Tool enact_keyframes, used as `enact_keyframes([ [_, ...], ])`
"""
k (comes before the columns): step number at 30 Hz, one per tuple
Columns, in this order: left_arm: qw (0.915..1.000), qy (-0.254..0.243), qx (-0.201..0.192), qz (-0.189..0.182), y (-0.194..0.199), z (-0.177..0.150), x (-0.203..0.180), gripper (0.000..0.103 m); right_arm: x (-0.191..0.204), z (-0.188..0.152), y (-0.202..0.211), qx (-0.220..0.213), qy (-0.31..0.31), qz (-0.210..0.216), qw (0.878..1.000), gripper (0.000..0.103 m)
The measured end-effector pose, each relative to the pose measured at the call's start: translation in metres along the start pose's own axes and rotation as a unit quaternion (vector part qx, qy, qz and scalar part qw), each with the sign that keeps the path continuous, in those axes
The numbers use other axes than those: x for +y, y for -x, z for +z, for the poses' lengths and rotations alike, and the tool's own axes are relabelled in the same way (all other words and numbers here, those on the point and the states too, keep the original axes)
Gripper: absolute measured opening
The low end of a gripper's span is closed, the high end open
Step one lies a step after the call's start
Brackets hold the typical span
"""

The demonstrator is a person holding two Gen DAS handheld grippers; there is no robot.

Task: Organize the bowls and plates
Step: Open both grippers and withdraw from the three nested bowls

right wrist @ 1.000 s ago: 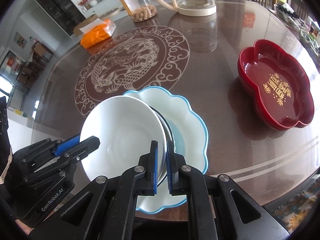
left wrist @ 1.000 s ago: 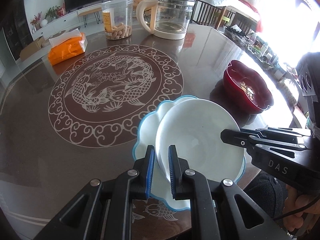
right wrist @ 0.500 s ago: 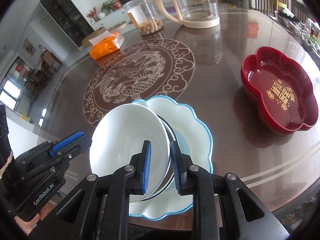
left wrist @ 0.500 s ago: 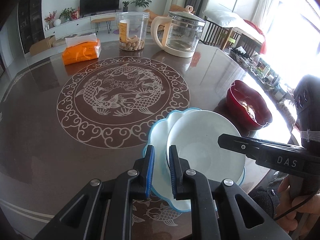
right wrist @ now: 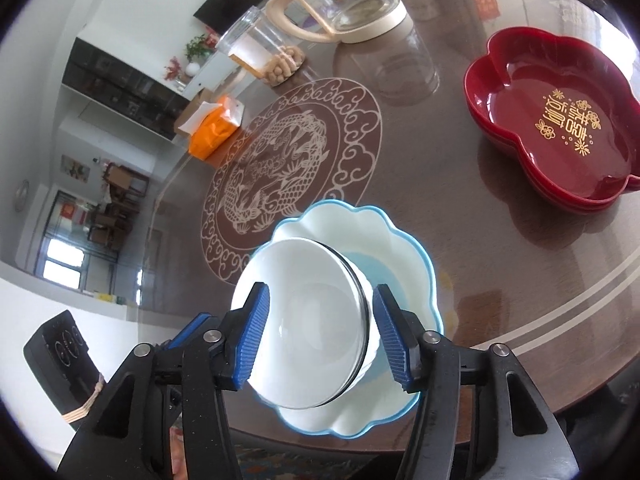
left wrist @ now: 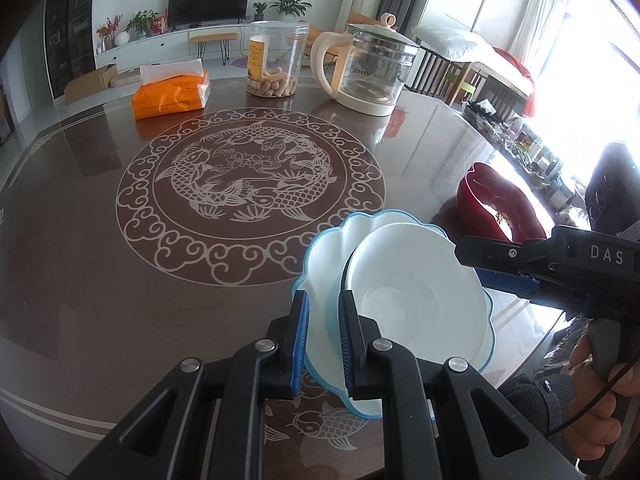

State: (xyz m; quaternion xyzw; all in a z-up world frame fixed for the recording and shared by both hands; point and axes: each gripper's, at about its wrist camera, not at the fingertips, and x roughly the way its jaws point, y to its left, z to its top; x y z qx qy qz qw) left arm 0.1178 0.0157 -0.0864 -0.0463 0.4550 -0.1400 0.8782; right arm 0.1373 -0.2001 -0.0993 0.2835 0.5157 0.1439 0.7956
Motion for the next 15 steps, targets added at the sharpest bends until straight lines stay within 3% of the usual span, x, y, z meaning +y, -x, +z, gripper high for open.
enact_keyframes([
  [3, 1.0, 0.006, -0.006, -0.002, 0.004, -0.001, 0.003, 0.014, -0.002, 0.0, -0.002, 0.003, 0.0, -0.003, 1.0, 0.059],
  [5, 0.9998, 0.003, -0.017, 0.008, 0.009, -0.003, 0.004, 0.016, 0.001, -0.002, 0.006, -0.022, 0.012, -0.014, 1.0, 0.059],
  [7, 0.9991, -0.006, -0.033, 0.025, 0.015, -0.006, 0.002, 0.022, 0.009, -0.007, 0.019, -0.064, 0.049, -0.051, 0.995, 0.059],
  [8, 0.9985, -0.012, -0.043, 0.033, 0.017, -0.008, 0.001, 0.038, 0.015, -0.012, 0.027, -0.089, 0.071, -0.074, 0.991, 0.059],
  [9, 0.9977, -0.014, -0.053, 0.04, 0.02, -0.011, 0.0, 0.064, 0.018, -0.019, 0.034, -0.113, 0.086, -0.095, 0.985, 0.065],
  [10, 0.9964, -0.013, -0.068, 0.049, 0.024, -0.015, 0.0, 0.077, 0.02, -0.027, 0.04, -0.138, 0.097, -0.115, 0.979, 0.072],
  [11, 0.9941, -0.01, -0.087, 0.063, 0.028, -0.02, 0.0, 0.093, 0.021, -0.036, 0.047, -0.163, 0.105, -0.132, 0.972, 0.073],
  [15, 0.9867, -0.013, -0.122, 0.107, 0.039, -0.037, 0.002, 0.097, 0.015, -0.077, 0.064, -0.248, 0.107, -0.2, 0.942, 0.073],
])
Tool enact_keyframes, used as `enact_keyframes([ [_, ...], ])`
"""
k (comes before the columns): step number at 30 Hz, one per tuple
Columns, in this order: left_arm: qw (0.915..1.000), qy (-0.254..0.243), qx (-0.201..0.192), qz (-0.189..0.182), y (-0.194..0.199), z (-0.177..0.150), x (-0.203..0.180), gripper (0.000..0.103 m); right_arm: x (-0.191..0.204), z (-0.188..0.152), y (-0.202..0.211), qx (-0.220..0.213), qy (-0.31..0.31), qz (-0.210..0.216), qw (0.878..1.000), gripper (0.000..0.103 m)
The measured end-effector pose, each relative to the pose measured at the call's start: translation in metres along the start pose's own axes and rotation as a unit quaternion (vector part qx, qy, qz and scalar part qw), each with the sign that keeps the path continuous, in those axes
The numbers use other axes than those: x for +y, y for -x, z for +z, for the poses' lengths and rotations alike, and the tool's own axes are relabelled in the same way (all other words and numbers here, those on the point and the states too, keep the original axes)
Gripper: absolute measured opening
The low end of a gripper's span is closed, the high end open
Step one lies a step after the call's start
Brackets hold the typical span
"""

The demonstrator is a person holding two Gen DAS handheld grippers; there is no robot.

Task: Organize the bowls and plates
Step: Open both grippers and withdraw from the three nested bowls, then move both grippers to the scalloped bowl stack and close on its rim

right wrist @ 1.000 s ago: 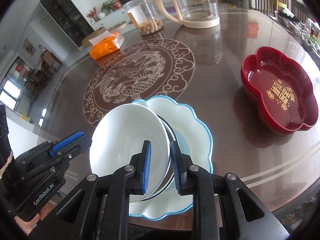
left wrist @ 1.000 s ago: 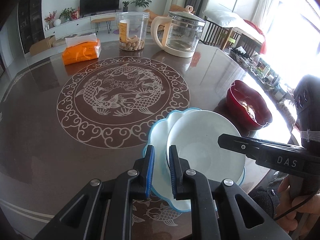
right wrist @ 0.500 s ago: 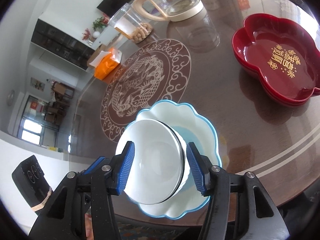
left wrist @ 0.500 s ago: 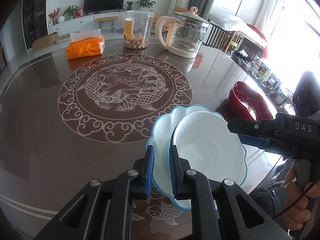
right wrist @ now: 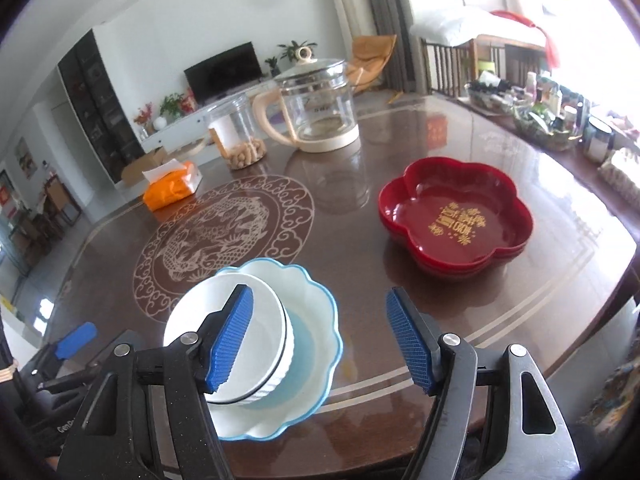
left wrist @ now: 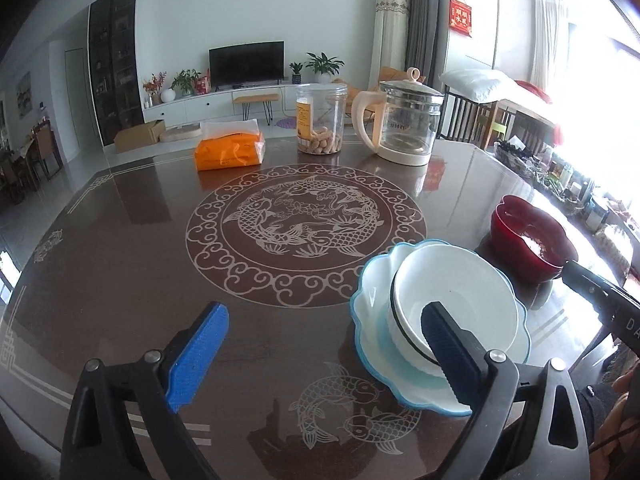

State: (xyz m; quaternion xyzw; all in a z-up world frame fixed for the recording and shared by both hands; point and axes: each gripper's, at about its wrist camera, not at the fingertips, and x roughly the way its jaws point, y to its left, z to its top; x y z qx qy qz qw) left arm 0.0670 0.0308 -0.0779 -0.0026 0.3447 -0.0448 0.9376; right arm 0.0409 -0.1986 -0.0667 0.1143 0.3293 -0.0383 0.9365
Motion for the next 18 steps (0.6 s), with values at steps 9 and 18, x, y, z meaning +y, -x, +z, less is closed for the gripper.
enact_keyframes([
  [9, 0.9991, 0.021, 0.036, 0.0, -0.006, -0.026, 0.013, 0.097, -0.011, -0.031, 0.002, 0.001, 0.005, -0.067, 0.998, 0.073],
  [18, 0.9983, 0.025, 0.052, -0.004, -0.013, -0.032, 0.008, 0.097, -0.012, -0.039, 0.0, 0.01, 0.005, -0.073, 0.997, 0.073],
])
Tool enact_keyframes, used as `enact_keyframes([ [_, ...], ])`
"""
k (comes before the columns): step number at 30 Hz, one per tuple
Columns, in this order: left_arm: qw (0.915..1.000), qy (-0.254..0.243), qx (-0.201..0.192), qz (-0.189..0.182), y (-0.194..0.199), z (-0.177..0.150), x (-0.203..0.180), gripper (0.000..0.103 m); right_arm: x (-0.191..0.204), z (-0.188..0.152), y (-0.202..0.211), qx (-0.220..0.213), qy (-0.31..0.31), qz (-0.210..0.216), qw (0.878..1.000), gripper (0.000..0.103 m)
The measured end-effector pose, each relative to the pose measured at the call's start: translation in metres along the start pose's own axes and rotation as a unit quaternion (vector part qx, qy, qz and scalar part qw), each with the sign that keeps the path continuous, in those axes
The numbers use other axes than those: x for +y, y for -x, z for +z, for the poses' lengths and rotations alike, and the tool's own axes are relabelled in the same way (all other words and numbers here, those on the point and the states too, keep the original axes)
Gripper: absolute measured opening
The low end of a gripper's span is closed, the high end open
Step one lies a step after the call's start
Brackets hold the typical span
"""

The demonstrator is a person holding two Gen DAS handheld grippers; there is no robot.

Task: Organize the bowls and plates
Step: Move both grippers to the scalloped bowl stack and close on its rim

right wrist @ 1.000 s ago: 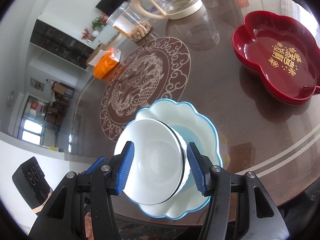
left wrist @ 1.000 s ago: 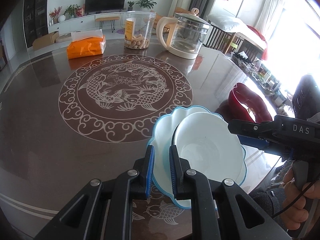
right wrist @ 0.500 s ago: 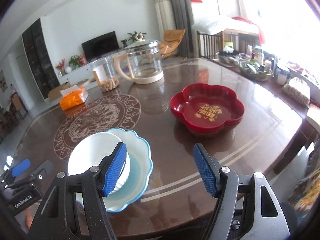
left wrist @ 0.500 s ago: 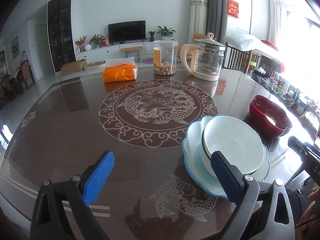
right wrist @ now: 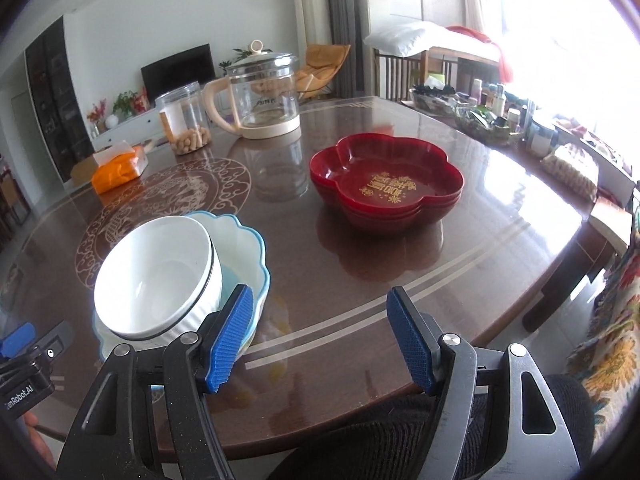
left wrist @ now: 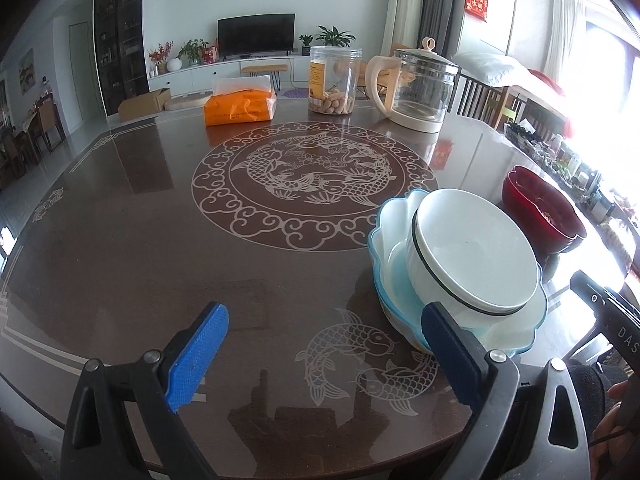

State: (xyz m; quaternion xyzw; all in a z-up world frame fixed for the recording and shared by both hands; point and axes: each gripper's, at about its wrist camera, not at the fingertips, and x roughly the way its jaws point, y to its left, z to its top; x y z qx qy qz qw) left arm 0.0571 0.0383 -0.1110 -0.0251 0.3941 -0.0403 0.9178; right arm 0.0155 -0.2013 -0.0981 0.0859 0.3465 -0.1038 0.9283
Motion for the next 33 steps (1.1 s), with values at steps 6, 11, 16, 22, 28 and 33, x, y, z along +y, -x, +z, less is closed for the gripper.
enact_keyframes([
  [6, 1.0, -0.001, 0.005, 0.007, -0.002, -0.002, -0.001, 0.097, 0.0, -0.001, -0.002, 0.004, -0.004, -0.005, 1.0, 0.073],
  [11, 1.0, 0.002, 0.004, 0.006, -0.001, -0.002, 0.002, 0.097, 0.002, -0.001, -0.003, 0.005, 0.001, -0.011, 1.0, 0.074],
  [16, 1.0, -0.005, 0.003, 0.003, 0.0, -0.002, 0.001, 0.097, -0.001, -0.001, 0.0, -0.001, -0.006, -0.011, 1.0, 0.075],
  [22, 0.9997, -0.002, 0.024, 0.0, -0.009, -0.004, 0.003, 0.097, -0.004, -0.002, 0.004, -0.013, -0.012, -0.01, 1.0, 0.075],
  [28, 0.998, 0.029, 0.056, 0.004, -0.022, -0.009, 0.016, 0.097, -0.006, -0.003, 0.006, -0.018, -0.019, -0.006, 1.0, 0.075],
  [33, 0.9982, 0.027, 0.05, 0.018, -0.018, -0.007, 0.02, 0.097, -0.009, -0.002, 0.006, -0.018, -0.025, -0.003, 1.0, 0.075],
])
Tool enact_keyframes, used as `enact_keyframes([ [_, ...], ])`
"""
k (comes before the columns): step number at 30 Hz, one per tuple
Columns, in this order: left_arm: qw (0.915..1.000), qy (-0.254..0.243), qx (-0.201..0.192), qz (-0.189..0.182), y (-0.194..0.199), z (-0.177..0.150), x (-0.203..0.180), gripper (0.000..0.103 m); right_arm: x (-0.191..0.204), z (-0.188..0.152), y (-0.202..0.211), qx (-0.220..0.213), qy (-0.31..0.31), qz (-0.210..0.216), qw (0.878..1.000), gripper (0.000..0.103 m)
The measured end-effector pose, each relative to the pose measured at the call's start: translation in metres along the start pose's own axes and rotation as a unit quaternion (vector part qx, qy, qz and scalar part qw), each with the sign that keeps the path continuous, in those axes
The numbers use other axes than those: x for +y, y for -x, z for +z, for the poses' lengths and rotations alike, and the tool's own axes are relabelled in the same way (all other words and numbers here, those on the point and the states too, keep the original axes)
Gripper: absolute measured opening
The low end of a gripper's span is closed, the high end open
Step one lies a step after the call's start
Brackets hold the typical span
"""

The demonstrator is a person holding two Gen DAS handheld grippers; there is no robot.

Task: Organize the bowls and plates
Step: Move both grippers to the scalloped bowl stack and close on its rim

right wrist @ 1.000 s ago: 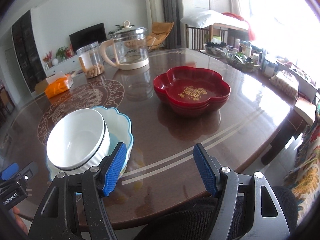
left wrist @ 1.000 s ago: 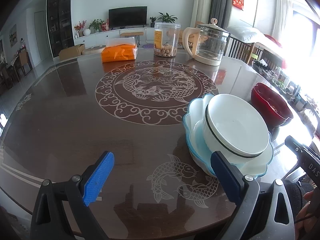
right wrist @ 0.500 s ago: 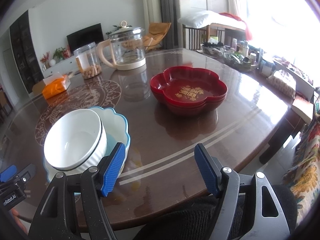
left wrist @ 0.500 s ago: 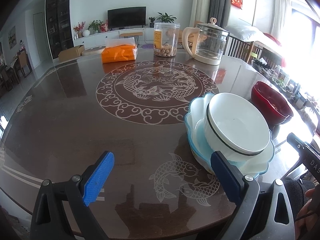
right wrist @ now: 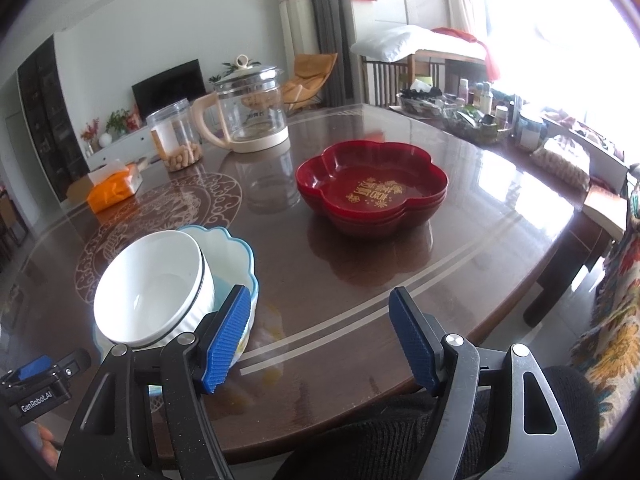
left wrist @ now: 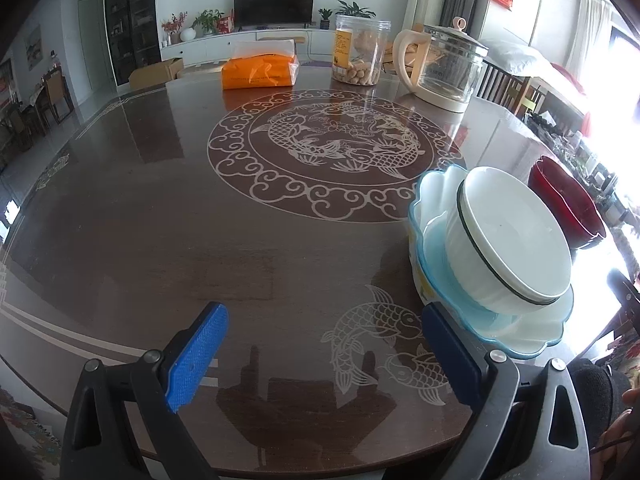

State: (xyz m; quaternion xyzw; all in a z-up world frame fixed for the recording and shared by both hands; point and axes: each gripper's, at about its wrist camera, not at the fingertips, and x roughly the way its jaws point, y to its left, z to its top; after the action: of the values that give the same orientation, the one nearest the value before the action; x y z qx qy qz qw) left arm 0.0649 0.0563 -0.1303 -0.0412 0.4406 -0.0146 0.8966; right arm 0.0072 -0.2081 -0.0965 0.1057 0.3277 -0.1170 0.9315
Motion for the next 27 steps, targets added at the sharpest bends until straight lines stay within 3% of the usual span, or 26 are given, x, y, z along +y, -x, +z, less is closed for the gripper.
enact_keyframes([
  [21, 0.9993, -0.028, -0.001, 0.025, 0.0022, 0.0006, -0.0061, 0.097, 0.0013, 0.0004, -0.0001, 0.001, -0.001, 0.0, 1.0, 0.075],
  [24, 0.9997, -0.024, 0.003, 0.006, 0.0027, 0.0006, -0.0051, 0.097, 0.0007, 0.0009, -0.0002, 0.0, 0.0, 0.0, 1.0, 0.075],
  [27, 0.9978, 0.005, 0.01, -0.066, 0.0047, 0.0017, 0.0035, 0.097, -0.0003, 0.0004, 0.0001, -0.003, -0.002, 0.002, 1.0, 0.075],
])
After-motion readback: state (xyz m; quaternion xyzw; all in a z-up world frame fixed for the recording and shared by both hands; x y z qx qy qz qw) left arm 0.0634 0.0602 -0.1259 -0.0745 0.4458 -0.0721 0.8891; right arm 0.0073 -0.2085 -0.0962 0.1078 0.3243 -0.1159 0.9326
